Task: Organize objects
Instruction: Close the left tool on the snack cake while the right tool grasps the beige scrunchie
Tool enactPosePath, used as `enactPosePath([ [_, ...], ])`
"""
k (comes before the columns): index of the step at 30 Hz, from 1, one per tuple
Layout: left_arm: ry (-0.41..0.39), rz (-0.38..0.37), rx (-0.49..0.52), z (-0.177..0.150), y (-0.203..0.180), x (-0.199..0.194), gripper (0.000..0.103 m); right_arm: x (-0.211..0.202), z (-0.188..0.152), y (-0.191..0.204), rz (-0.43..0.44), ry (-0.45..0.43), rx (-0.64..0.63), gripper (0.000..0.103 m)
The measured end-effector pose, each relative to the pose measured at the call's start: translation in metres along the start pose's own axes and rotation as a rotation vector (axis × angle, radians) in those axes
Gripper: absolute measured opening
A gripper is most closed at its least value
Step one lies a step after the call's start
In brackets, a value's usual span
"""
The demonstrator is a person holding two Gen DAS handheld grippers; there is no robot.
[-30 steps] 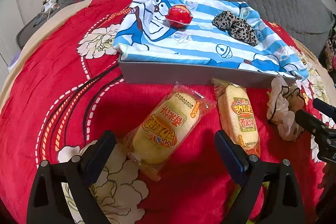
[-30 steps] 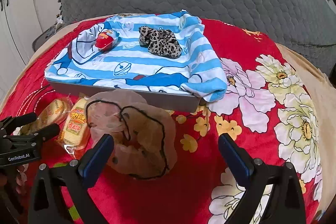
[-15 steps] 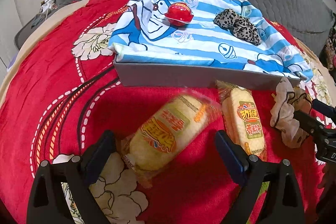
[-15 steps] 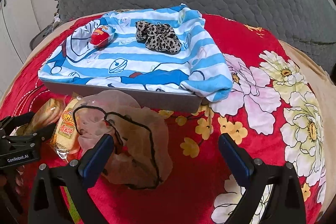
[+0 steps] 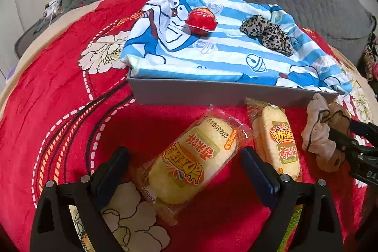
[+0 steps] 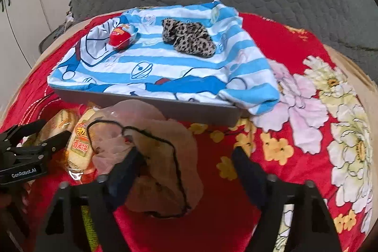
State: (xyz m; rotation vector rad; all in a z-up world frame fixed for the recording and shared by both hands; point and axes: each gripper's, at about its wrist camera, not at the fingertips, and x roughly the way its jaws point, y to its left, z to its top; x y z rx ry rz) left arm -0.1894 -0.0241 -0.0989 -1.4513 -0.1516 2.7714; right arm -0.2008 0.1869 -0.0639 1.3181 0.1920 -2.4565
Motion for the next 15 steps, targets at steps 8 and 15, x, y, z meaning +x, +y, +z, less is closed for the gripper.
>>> enactPosePath([
  [8, 0.000, -0.027, 0.009, -0.0012, -0.0021, -0.0013, 0.076, -0.0012, -0.0003, 0.0038, 0.051, 0.013, -0.003, 0.029],
  [15, 0.031, -0.025, 0.017, -0.0034, -0.0041, -0.0003, 0.062, -0.0039, 0.0017, 0.0019, 0.078, 0.018, 0.015, 0.023],
])
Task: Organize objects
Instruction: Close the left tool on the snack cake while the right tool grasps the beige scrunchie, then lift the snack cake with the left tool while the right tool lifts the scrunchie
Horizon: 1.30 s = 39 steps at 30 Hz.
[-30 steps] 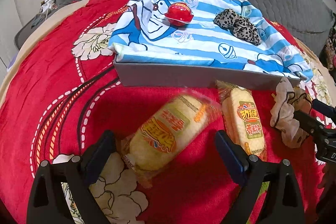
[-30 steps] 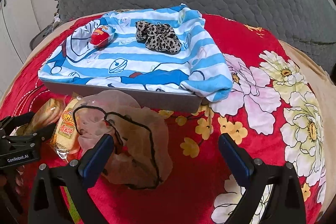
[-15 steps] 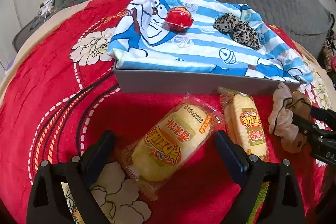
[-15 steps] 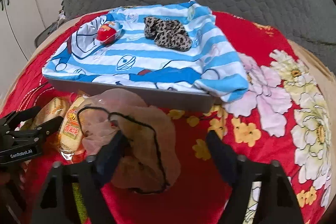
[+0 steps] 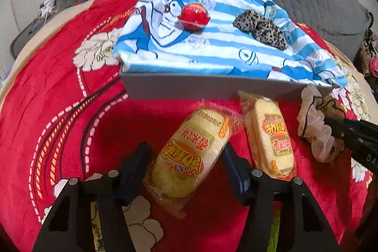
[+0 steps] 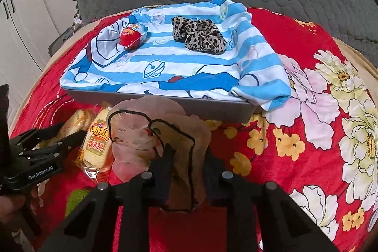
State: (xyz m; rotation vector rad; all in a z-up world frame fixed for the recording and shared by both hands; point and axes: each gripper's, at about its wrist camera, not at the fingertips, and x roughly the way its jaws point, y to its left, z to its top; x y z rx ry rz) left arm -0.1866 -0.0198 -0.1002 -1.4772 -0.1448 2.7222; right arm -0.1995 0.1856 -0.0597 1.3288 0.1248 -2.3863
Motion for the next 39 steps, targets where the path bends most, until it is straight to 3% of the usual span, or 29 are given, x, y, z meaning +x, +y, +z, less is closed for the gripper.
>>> enactPosePath([
  [9, -0.007, 0.011, 0.055, -0.003, -0.007, -0.005, 0.048, -0.006, 0.002, 0.004, 0.012, -0.012, -0.004, 0.018],
  [20, -0.030, -0.016, 0.041, -0.002, -0.009, -0.017, 0.046, -0.015, 0.003, 0.000, 0.041, -0.015, 0.024, 0.011],
  [39, -0.081, -0.013, 0.030, -0.005, -0.023, -0.069, 0.045, -0.066, -0.008, 0.011, 0.045, -0.072, 0.008, 0.011],
])
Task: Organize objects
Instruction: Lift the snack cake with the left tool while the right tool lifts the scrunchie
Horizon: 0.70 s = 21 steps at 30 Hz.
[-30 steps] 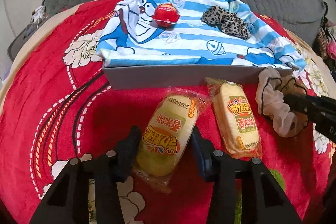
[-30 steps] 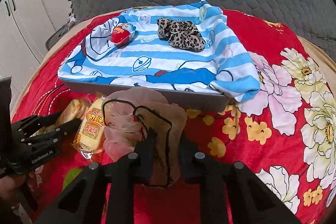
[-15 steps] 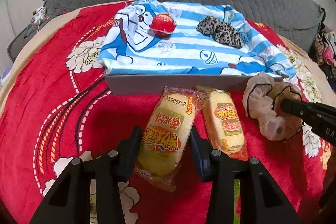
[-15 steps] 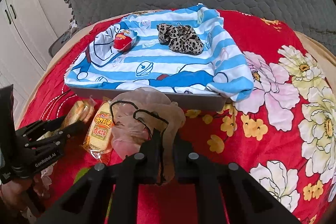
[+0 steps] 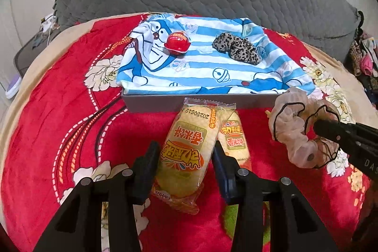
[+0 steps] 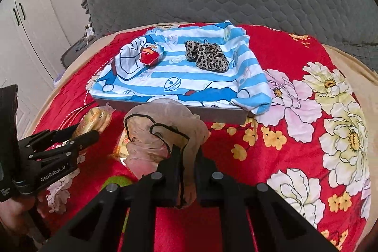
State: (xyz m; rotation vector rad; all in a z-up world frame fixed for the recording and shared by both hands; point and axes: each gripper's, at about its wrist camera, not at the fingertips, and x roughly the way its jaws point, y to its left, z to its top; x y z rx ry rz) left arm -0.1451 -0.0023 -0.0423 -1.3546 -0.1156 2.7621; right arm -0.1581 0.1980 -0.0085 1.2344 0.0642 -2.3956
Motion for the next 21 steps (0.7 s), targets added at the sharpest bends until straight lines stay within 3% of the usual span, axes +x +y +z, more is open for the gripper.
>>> enactPosePath([
  [21, -0.126, 0.065, -0.030, 0.004, -0.012, -0.106, 0.045, -0.087, -0.001, 0.040, 0.002, -0.193, -0.082, 0.011],
])
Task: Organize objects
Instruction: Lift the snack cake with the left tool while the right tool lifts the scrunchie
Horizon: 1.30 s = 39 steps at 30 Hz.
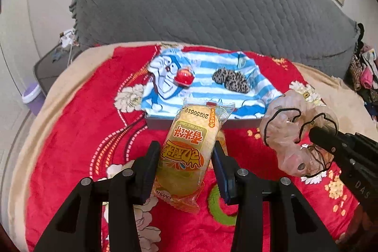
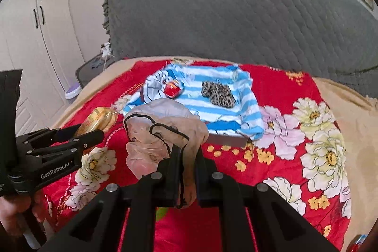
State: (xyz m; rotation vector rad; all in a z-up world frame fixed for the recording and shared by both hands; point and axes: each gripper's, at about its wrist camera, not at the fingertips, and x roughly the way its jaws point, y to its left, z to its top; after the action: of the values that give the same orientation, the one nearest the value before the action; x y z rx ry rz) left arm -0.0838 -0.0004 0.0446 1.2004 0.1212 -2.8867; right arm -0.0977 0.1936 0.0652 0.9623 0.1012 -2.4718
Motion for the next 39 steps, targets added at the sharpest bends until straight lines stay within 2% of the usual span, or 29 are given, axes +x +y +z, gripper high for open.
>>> enactPosePath([
  [9, -0.079, 0.033, 0.002, 0.011, -0.003, -0.047, 0.045, -0.031, 0.010, 0.012, 0.002, -0.100, -0.030, 0.011],
  [16, -0.117, 0.027, -0.022, 0.018, -0.006, -0.069, 0.045, -0.051, 0.017, 0.010, 0.005, -0.167, -0.028, 0.011],
  [24, -0.138, 0.035, -0.013, 0.027, -0.017, -0.072, 0.045, -0.064, 0.025, 0.004, 0.005, -0.229, -0.009, 0.011],
  [39, -0.170, 0.039, 0.002, 0.052, -0.027, -0.058, 0.045, -0.059, 0.041, 0.006, -0.003, -0.283, -0.044, 0.011],
])
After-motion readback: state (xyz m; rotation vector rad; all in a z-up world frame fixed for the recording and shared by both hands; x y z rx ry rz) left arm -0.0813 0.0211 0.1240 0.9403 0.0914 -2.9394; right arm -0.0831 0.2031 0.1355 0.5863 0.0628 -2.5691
